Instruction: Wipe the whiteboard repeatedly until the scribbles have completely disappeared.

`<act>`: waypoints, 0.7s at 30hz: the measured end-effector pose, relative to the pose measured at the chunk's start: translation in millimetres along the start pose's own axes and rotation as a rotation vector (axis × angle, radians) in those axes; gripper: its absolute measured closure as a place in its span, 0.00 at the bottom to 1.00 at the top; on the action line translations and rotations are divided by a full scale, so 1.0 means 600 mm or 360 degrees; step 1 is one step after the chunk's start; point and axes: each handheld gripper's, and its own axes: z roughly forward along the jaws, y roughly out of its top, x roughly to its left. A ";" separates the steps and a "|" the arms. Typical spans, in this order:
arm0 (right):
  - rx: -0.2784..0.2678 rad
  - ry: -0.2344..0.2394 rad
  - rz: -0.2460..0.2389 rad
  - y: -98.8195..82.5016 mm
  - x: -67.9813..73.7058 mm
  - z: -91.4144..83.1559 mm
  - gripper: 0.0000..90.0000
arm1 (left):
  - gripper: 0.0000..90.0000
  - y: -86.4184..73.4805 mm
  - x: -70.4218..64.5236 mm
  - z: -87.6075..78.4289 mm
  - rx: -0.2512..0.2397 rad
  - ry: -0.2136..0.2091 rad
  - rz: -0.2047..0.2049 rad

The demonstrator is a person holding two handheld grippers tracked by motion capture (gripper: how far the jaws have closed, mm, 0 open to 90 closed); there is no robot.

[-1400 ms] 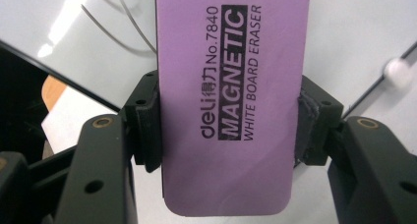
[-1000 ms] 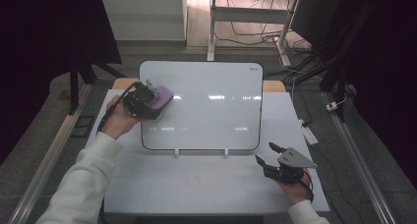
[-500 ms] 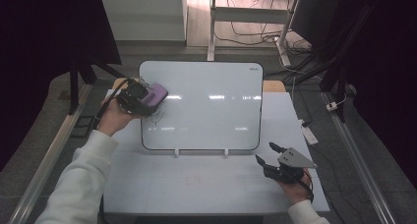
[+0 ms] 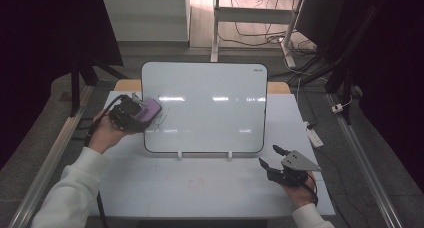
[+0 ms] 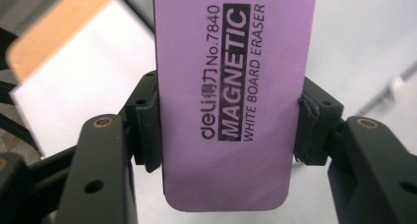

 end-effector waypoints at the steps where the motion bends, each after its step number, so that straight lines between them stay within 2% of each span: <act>1: 0.0004 -0.0001 0.0000 0.000 0.000 0.000 0.36 | 0.45 0.005 0.003 -0.001 0.0005 -0.0007 -0.0005; 3: 0.0005 -0.0001 -0.0004 0.000 0.001 0.000 0.36 | 0.45 0.012 -0.002 0.004 0.0029 -0.0052 -0.0002; 5: -0.0004 0.0000 -0.0006 0.002 0.001 -0.001 0.36 | 0.45 0.009 -0.022 0.016 0.0087 -0.0083 0.0062; 7: -0.0009 -0.0001 0.0000 0.002 0.001 -0.002 0.36 | 0.45 -0.006 -0.045 0.031 0.0138 -0.0108 0.0091; 9: -0.0006 0.0002 -0.0004 0.001 0.001 -0.001 0.36 | 0.45 -0.030 -0.062 0.043 0.0164 -0.0181 0.0098; 12: -0.0008 0.0005 -0.0004 0.001 0.001 -0.001 0.36 | 0.45 -0.057 -0.080 0.056 0.0170 -0.0220 0.0119; 14: -0.0011 -0.0001 -0.0004 0.002 0.001 -0.002 0.36 | 0.45 -0.056 -0.076 0.052 0.0152 -0.0235 0.0102; 16: -0.0010 -0.0003 -0.0002 0.003 0.001 -0.002 0.36 | 0.45 -0.043 -0.066 0.042 0.0138 -0.0185 0.0095; 18: -0.0011 -0.0006 -0.0006 0.004 0.002 -0.003 0.36 | 0.45 -0.027 -0.046 0.027 0.0111 -0.0131 0.0060; 21: -0.0015 -0.0008 -0.0002 0.005 0.001 -0.003 0.36 | 0.45 -0.008 -0.009 0.014 0.0091 -0.0161 -0.0021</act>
